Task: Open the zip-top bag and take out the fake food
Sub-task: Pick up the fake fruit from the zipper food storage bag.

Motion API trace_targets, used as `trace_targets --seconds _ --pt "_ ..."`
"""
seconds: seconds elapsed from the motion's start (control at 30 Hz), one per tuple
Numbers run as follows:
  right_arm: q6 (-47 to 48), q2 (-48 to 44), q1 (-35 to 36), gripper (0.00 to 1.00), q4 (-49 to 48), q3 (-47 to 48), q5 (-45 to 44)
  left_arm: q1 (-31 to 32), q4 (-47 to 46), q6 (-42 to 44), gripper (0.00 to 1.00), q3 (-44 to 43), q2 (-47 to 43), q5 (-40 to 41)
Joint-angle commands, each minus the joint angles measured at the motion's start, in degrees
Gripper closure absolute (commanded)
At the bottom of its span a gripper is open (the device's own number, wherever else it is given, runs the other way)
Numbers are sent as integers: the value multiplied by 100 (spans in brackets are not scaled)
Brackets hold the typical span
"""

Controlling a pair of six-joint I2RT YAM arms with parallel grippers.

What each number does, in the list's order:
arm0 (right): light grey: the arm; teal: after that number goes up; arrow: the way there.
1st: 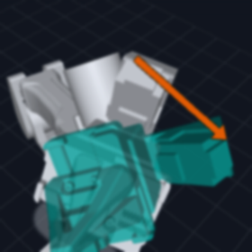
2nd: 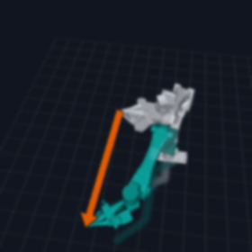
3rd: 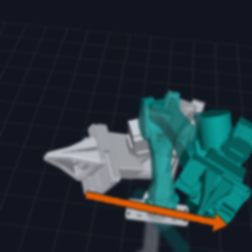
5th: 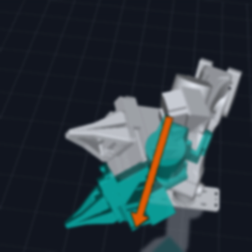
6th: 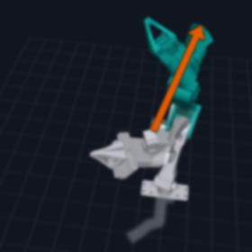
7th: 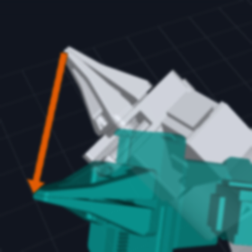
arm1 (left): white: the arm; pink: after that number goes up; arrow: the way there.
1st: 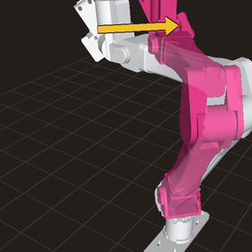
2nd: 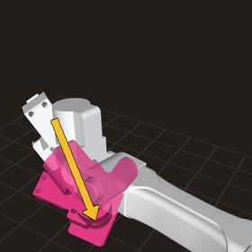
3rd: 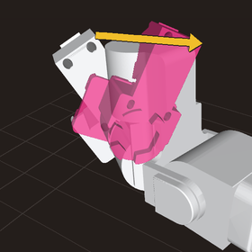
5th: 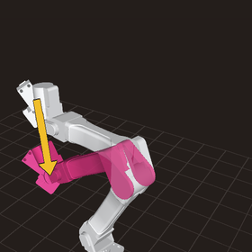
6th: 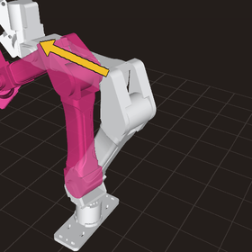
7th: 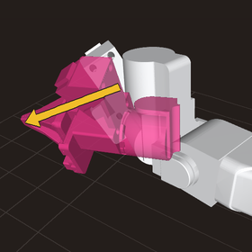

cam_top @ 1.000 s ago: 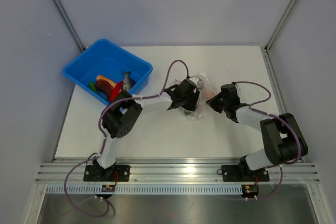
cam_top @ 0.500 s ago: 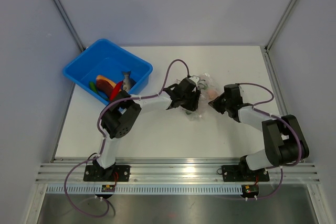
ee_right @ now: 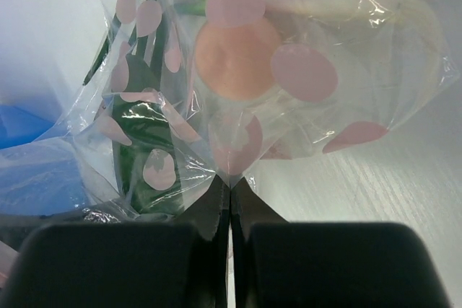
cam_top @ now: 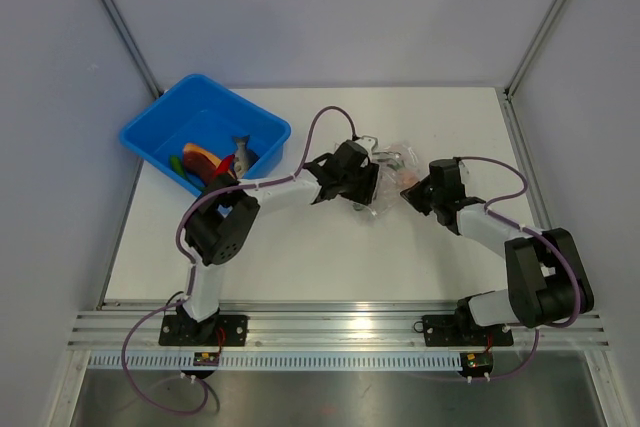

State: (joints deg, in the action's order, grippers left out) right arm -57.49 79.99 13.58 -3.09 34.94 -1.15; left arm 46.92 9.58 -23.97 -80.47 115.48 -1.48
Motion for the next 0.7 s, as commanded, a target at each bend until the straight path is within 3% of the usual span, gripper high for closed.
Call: trace_targets --seconds 0.0,0.67 --pt "63 -159 -313 100 213 39 -1195 -297 694 235 65 180 -324 262" --pt "19 -299 -321 100 274 13 -1406 -596 791 199 64 312 -447 112"
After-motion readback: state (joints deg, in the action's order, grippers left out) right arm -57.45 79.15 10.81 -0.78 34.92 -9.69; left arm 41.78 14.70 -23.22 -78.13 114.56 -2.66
